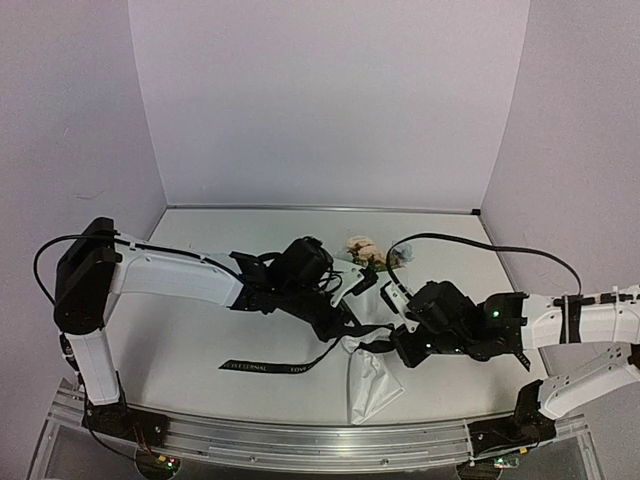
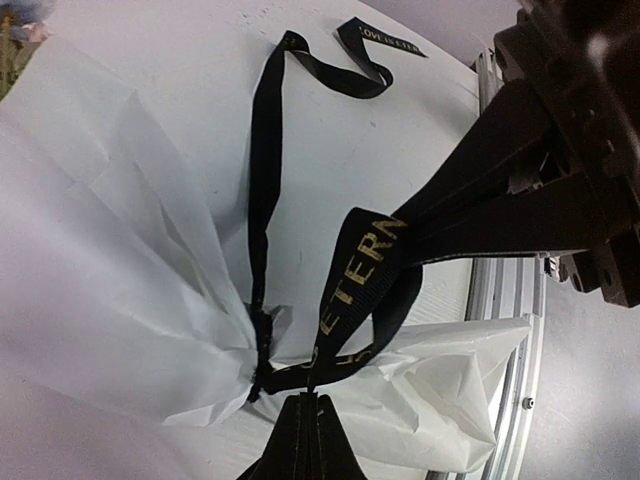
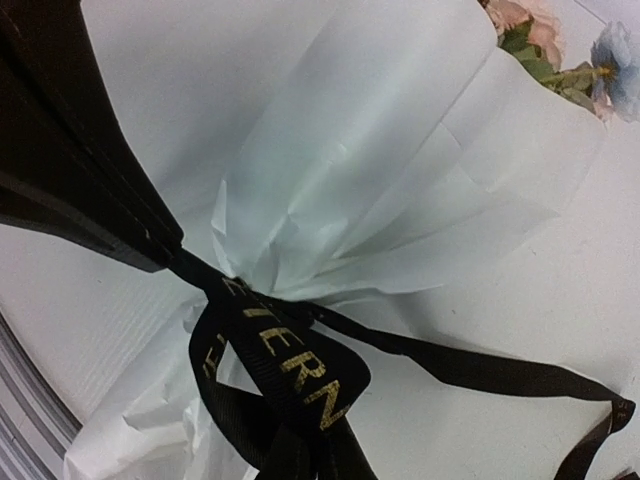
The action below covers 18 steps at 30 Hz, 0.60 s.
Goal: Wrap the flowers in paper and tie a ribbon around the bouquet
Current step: Cross the half-tied ribbon over the folded bouquet.
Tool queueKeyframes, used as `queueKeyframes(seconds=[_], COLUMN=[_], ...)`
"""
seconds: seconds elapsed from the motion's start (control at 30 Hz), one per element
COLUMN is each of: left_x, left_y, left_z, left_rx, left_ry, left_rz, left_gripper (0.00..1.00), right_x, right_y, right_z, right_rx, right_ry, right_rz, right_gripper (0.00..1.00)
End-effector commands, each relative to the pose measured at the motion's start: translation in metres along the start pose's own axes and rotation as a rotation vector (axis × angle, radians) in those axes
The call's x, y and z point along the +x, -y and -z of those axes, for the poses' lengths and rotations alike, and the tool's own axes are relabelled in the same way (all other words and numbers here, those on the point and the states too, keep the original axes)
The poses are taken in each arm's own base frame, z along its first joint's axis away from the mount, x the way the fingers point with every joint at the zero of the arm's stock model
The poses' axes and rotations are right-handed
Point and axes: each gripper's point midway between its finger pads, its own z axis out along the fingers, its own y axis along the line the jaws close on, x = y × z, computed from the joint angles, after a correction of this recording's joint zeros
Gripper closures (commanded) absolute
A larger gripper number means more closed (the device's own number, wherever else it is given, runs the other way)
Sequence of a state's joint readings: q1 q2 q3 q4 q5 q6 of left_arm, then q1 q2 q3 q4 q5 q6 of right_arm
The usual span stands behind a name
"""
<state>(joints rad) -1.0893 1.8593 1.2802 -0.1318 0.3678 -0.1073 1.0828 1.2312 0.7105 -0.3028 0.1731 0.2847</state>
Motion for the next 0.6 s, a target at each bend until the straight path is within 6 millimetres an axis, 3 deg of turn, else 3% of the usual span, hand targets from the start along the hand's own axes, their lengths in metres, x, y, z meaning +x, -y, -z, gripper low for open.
queueKeyframes(seconds=[0.0,0.1,0.13,0.27,0.43,0.57], left_x=[-0.019,-0.016,-0.013,-0.009,-0.009,-0.015], left_y=[0.021,0.025,0.025,0.026,0.027,0.027], left_z=[-0.016,-0.027,-0.031,-0.040,-0.044,-0.046], left_rx=[0.055,0.066,0.066,0.068,0.076,0.068], left_ry=[0.016,-0.006,-0.017,-0.032,-0.031,-0.016], left_rz=[-0.088,-0.106,-0.110,-0.122,-0.131,-0.143], left_gripper=[1.00,1.00,1.00,1.00,1.00,1.00], right_x=[0.012,0.023,0.027,0.039,0.045,0.058], right_y=[0.013,0.017,0.018,0.031,0.063,0.091], right_z=[0.012,0.018,0.020,0.040,0.068,0.078], right_rx=[0.039,0.039,0.036,0.074,0.193,0.280], right_ry=[0.001,-0.021,-0.033,-0.083,-0.115,-0.145], right_rz=[-0.032,-0.040,-0.039,-0.048,-0.095,-0.288], right_gripper=[0.96,0.86,0.77,0.56,0.37,0.25])
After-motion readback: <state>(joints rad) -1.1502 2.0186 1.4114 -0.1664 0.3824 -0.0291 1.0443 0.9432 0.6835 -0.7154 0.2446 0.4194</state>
